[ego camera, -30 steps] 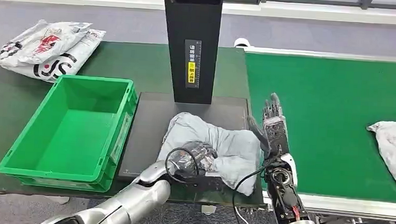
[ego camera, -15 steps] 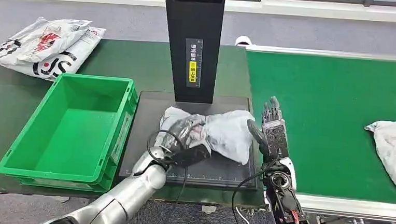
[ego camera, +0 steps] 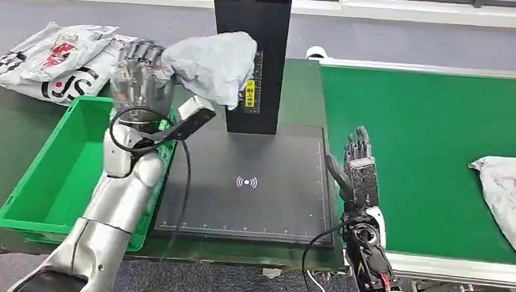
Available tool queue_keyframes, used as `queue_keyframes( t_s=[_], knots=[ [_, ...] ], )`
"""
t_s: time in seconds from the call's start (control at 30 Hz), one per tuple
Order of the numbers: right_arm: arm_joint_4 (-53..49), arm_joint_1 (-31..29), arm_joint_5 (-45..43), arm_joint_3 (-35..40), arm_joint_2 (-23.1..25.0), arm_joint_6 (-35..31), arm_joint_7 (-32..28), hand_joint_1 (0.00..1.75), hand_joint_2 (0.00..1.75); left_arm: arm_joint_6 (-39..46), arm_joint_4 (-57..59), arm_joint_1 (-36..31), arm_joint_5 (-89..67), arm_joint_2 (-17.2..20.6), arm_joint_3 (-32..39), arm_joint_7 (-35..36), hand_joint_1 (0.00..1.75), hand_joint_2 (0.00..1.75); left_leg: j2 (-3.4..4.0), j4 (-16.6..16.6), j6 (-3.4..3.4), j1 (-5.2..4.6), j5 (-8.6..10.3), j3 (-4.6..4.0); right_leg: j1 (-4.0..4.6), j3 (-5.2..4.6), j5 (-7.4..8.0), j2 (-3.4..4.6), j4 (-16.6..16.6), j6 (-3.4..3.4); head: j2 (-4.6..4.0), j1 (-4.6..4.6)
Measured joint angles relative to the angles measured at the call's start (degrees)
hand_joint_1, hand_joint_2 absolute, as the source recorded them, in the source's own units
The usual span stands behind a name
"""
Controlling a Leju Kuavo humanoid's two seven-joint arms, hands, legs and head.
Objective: Moved the parcel from conveyor to table for the left to box.
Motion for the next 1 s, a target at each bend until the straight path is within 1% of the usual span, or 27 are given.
queue_keyframes(
  t_s=[0.1,0.13,0.2,0.27,0.33,0.37,0.4,0.43,0.5,0.53,0.57,0.6,0.67,0.73,0.8,0.93,1.0],
  knots=[
    [0.04,-0.06,-0.24,0.0,-0.22,-0.15,0.0,0.0,1.75,0.0,-2.55,1.1,-4.84,0.07,7.88,-0.4,1.75,1.75,0.04,0.0,0.0,0.0,0.0,-0.01,0.0,-0.01,0.0,0.03,0.0,0.0,0.02,0.0],
    [0.04,-0.04,-0.26,0.0,-0.28,-0.28,0.07,0.0,1.75,0.0,-3.84,1.92,-7.69,0.15,9.8,1.8,1.75,1.75,0.04,0.0,0.0,0.0,0.0,-0.01,0.0,-0.01,0.0,0.02,0.0,0.0,0.02,0.02],
    [0.04,0.02,-0.2,0.0,-0.39,-0.42,0.09,0.0,1.75,0.0,-6.77,3.89,-14.49,1.49,10.93,10.47,1.75,1.75,0.03,0.0,0.0,0.0,0.0,-0.01,0.0,-0.02,0.0,0.02,0.0,0.0,0.02,0.0],
    [0.04,0.2,-0.11,0.0,-0.44,-0.5,0.22,0.0,1.75,0.0,-7.38,5.16,-17.12,5.39,9.39,25.61,1.75,1.75,0.04,0.0,0.0,0.0,0.0,0.0,0.0,-0.07,-0.02,0.03,0.0,-0.03,0.02,0.0],
    [0.02,0.43,0.09,0.0,-0.44,-0.48,0.33,0.0,1.75,-0.02,-5.84,5.53,-17.34,8.86,4.78,38.4,1.75,1.75,0.08,0.0,-0.02,0.0,-0.02,-0.01,0.01,-0.11,-0.02,0.02,0.0,-0.04,0.02,0.0],
    [0.02,0.52,0.35,0.0,-0.46,-0.48,0.48,0.0,1.75,-0.2,-3.98,5.37,-17.49,10.43,2.53,42.68,1.75,1.75,0.08,0.0,-0.02,0.0,-0.01,-0.01,0.02,-0.12,-0.02,0.06,0.0,-0.04,0.0,0.0],
    [0.04,0.5,0.59,0.0,-0.5,-0.48,0.59,0.0,1.75,-1.56,-0.56,4.55,-17.64,11.75,0.66,45.75,1.75,1.75,0.04,0.0,-0.02,0.0,0.0,-0.01,0.01,-0.1,-0.03,0.0,0.0,-0.04,0.02,0.0],
    [0.11,0.26,0.99,-0.02,-0.5,-0.37,0.68,0.0,1.75,-4.84,3.81,3.3,-17.65,12.83,-0.84,48.13,1.75,1.75,-0.02,0.0,-0.03,0.0,0.03,-0.01,0.01,-0.07,-0.02,-0.06,0.0,-0.04,0.0,0.0],
    [0.72,-0.75,1.77,-0.04,-0.46,0.0,0.74,0.0,1.75,-12.36,11.19,1.95,-17.6,14.23,-2.77,48.69,1.75,1.75,0.0,-0.01,-0.11,0.01,0.1,0.0,0.01,-0.07,0.01,-0.03,0.0,-0.09,0.0,-0.02],
    [0.98,-1.22,1.9,-0.04,-0.41,0.29,0.74,0.0,1.75,-14.7,13.58,1.8,-17.6,14.62,-3.48,48.69,1.75,1.75,0.1,0.0,-0.11,0.02,0.11,-0.01,0.02,-0.12,0.07,0.06,0.0,-0.13,0.0,0.0],
    [1.27,-1.59,2.23,-0.11,-0.44,0.68,0.79,0.0,1.75,-17.53,16.15,1.35,-17.6,14.9,-4.22,48.39,0.8,1.75,0.12,0.01,-0.1,0.02,0.12,-0.04,0.02,-0.12,0.12,0.1,0.0,-0.13,0.0,0.02],
    [1.55,-1.96,2.51,-0.55,-0.44,0.87,1.01,0.0,1.75,-20.58,18.67,0.76,-17.6,14.86,-4.75,47.92,0.0,1.75,0.14,0.01,-0.1,0.01,0.13,-0.05,0.01,-0.12,0.13,0.11,0.0,-0.11,0.02,0.02],
    [1.97,-2.39,3.32,-0.9,-0.24,1.25,1.36,0.0,1.75,-25.91,22.67,-0.29,-17.62,14.86,-5.22,46.84,0.0,1.75,0.23,0.03,-0.09,-0.02,0.12,-0.03,-0.02,-0.13,0.17,0.18,0.0,-0.1,0.0,0.02],
    [2.16,-2.36,4.0,-1.12,-0.24,1.36,1.55,0.0,1.75,-26.73,25.02,-0.7,-17.6,14.71,-5.22,46.18,0.0,1.75,0.3,0.05,-0.09,-0.02,0.11,-0.03,-0.02,-0.18,0.17,0.26,-0.01,-0.1,0.02,0.02],
    [2.25,-2.11,4.66,-1.99,-0.13,1.53,1.62,0.0,1.75,-25.45,26.74,-1.65,-17.6,14.21,-5.22,45.42,0.0,1.75,0.16,0.05,-0.09,-0.02,0.11,-0.05,-0.02,-0.14,0.15,0.14,-0.01,-0.09,0.02,0.02],
    [1.68,-0.41,5.2,-2.91,0.15,1.75,1.62,0.0,1.75,-19.17,27.86,-1.65,-17.62,13.64,-5.22,44.74,0.0,1.75,0.16,0.03,-0.09,-0.01,0.1,-0.09,0.04,-0.15,0.14,0.13,-0.01,-0.1,0.0,0.02],
    [1.49,0.04,5.31,-3.04,0.22,1.75,1.79,0.0,1.75,-18.71,28.17,-1.71,-17.62,13.51,-5.22,44.54,0.0,1.75,0.21,0.03,-0.1,-0.01,0.1,-0.07,0.04,-0.18,0.15,0.15,0.0,-0.1,0.02,0.02]
  ],
)
